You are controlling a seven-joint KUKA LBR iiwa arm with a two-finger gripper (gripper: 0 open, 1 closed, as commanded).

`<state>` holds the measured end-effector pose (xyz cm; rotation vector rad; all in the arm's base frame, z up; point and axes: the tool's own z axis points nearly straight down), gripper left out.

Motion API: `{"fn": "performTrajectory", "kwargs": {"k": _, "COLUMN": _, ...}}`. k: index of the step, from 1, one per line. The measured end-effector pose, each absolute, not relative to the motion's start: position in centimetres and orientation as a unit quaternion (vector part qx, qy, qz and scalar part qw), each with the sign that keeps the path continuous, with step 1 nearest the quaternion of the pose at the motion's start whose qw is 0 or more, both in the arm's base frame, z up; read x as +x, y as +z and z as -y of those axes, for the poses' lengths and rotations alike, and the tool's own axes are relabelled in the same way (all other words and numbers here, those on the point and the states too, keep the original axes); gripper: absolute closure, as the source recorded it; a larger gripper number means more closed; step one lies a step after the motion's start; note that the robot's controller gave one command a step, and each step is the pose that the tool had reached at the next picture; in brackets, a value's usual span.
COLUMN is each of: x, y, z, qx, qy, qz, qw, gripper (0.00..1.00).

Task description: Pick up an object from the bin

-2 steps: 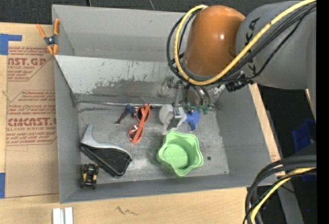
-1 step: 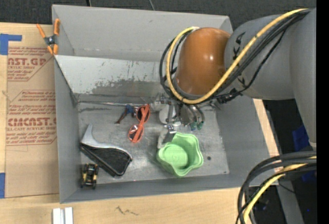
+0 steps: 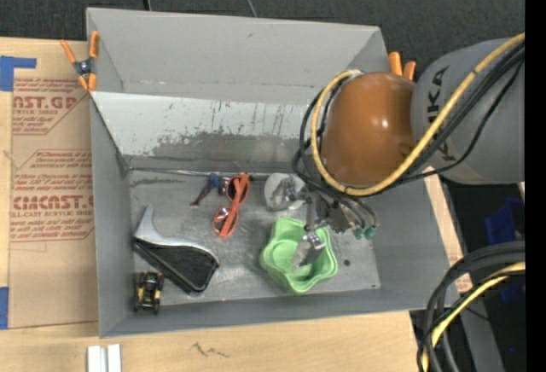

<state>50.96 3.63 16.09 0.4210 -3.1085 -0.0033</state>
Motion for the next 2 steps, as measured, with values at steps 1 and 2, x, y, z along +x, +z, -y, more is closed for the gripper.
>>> {"fn": "performTrajectory", "kwargs": {"k": 1, "x": 49.9, "y": 16.9, "z": -2.1, "qx": 0.102, "qy": 0.000, "qz": 0.995, "qw": 0.000, "gripper": 0.00}}
{"fn": "performTrajectory", "kwargs": {"k": 2, "x": 53.0, "y": 8.2, "z": -1.0, "qx": 0.029, "qy": -0.001, "qz": 1.000, "qw": 0.000, "gripper": 1.00}}
